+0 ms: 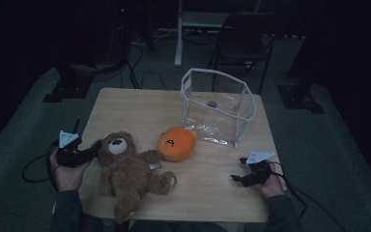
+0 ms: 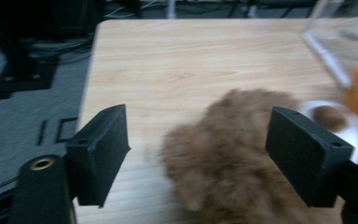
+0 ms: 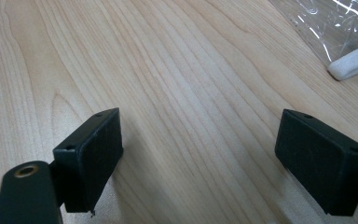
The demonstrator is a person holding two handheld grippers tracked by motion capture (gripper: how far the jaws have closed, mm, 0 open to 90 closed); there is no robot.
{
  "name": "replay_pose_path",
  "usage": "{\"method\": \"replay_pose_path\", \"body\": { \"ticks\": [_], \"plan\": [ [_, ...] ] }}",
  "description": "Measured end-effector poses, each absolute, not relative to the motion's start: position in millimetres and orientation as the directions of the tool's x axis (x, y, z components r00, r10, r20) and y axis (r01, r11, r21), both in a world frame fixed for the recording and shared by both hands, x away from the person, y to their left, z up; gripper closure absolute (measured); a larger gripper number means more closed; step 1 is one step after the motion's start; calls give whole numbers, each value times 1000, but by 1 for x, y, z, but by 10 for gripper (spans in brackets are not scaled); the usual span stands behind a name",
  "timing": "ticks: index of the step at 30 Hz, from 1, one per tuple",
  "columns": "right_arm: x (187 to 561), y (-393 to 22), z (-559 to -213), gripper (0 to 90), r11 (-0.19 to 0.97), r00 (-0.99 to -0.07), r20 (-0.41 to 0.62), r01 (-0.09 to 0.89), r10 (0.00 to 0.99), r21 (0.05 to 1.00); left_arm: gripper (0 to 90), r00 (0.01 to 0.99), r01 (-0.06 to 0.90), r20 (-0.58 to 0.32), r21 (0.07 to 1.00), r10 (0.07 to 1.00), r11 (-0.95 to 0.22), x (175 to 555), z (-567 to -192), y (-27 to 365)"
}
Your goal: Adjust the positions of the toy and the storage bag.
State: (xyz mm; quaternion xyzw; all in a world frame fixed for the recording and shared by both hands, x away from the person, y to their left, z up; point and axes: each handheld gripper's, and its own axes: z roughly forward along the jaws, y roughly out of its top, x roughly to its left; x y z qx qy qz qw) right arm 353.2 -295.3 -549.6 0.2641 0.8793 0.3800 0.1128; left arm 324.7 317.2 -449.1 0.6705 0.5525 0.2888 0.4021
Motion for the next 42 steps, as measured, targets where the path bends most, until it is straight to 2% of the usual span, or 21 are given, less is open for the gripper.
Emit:
{"method": "replay_pose_path", "body": {
  "ticks": [5, 10, 14, 26, 29, 33, 35, 42],
  "plan": [
    [353, -295, -550, 143, 571, -835, 3, 379, 551, 728, 173, 322, 516, -104, 853, 941, -82, 328, -449, 304],
    [353, -295, -550, 143, 572, -835, 3, 379, 550, 728, 129, 390, 551, -108, 823, 914, -138, 335, -455, 288],
    [353, -295, -550, 143, 572, -835, 2, 378, 550, 728, 98, 373, 624, -82, 759, 924, -185, 346, -470, 279],
    [353, -295, -550, 144, 571, -835, 2, 379, 550, 728, 86, 367, 680, -132, 713, 921, -169, 353, -479, 282],
    [353, -295, -550, 145, 571, -834, 2, 379, 551, 728, 148, 363, 695, -135, 698, 922, -172, 356, -481, 279],
    [353, -296, -550, 147, 570, -833, 2, 380, 553, 728, 293, 400, 673, -117, 710, 909, -205, 357, -479, 275],
    [353, -296, -550, 147, 570, -833, 2, 381, 554, 728, 348, 410, 667, -136, 719, 902, -195, 357, -478, 276],
    [353, -296, -550, 147, 569, -832, 3, 382, 555, 728, 413, 447, 652, -204, 741, 871, -162, 360, -475, 289]
  ]
}}
